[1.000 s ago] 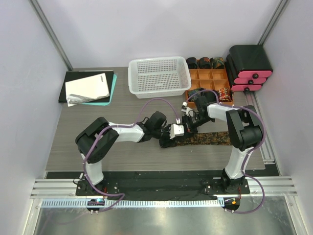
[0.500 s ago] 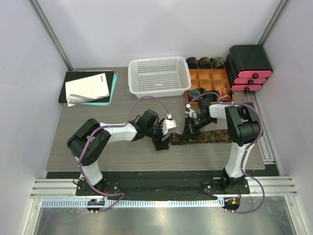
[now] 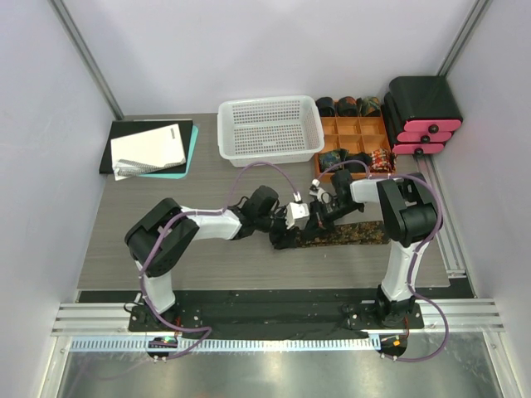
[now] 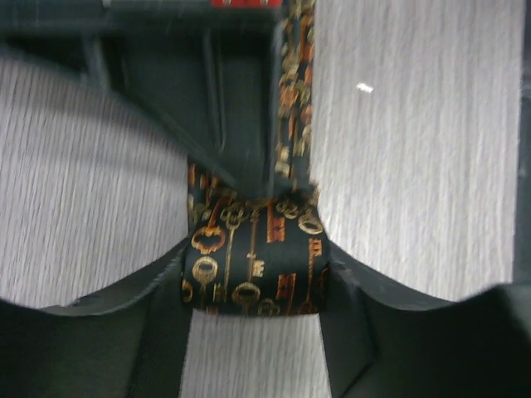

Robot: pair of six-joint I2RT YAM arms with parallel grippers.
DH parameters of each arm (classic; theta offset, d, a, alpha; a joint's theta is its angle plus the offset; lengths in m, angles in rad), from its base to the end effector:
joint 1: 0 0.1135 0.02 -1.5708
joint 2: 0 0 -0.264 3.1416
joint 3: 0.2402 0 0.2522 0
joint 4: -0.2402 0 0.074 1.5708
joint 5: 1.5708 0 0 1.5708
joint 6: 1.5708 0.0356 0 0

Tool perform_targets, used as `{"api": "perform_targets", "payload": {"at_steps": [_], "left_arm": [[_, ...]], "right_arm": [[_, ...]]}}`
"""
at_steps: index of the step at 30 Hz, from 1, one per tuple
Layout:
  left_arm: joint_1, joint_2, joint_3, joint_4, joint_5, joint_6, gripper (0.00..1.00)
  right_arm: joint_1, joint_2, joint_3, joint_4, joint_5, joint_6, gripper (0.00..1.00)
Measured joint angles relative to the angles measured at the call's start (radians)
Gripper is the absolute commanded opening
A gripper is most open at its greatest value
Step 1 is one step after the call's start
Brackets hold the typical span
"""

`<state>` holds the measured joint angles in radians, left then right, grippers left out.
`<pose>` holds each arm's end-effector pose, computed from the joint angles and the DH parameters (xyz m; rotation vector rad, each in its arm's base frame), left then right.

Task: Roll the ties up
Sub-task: Roll the tie at the center of the board.

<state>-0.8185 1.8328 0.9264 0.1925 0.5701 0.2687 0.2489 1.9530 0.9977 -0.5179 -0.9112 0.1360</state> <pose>0.2355 -0.2798 0.1446 1.4535 1.8098 -0.9341 0.3015 0.1057 0.0977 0.2205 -2.7384 -1.3465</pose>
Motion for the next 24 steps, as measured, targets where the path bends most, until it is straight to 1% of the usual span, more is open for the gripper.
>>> {"api": "perform_targets", "payload": {"at_steps": [5, 10, 13, 14, 17, 20, 24], "left_arm": [[-0.028, 0.0, 0.017, 0.002, -0.002, -0.001, 0.42], [-0.042, 0.039, 0.049, 0.001, -0.022, -0.006, 0.38], [-0.041, 0.061, 0.066, -0.002, -0.023, -0.008, 0.33], [-0.041, 0.063, 0.068, -0.005, -0.024, -0.005, 0.31], [-0.042, 0.063, 0.068, -0.009, -0.027, 0.009, 0.28], [-0.047, 0.063, 0.067, -0.003, -0.041, 0.037, 0.27], [-0.062, 0.068, 0.065, -0.006, -0.063, 0.081, 0.25]], "right_arm": [[0.025, 0.0, -0.01, 0.031, -0.008, 0.043, 0.01], [0.038, 0.0, -0.016, 0.054, -0.008, 0.099, 0.02], [0.038, -0.006, -0.022, 0.063, -0.004, 0.123, 0.08], [0.038, -0.01, -0.025, 0.066, -0.003, 0.129, 0.13], [0.038, -0.025, -0.03, 0.069, 0.007, 0.132, 0.21], [0.037, -0.05, -0.027, 0.054, 0.036, 0.101, 0.25], [0.014, -0.081, 0.0, -0.027, 0.08, 0.012, 0.27]]}}
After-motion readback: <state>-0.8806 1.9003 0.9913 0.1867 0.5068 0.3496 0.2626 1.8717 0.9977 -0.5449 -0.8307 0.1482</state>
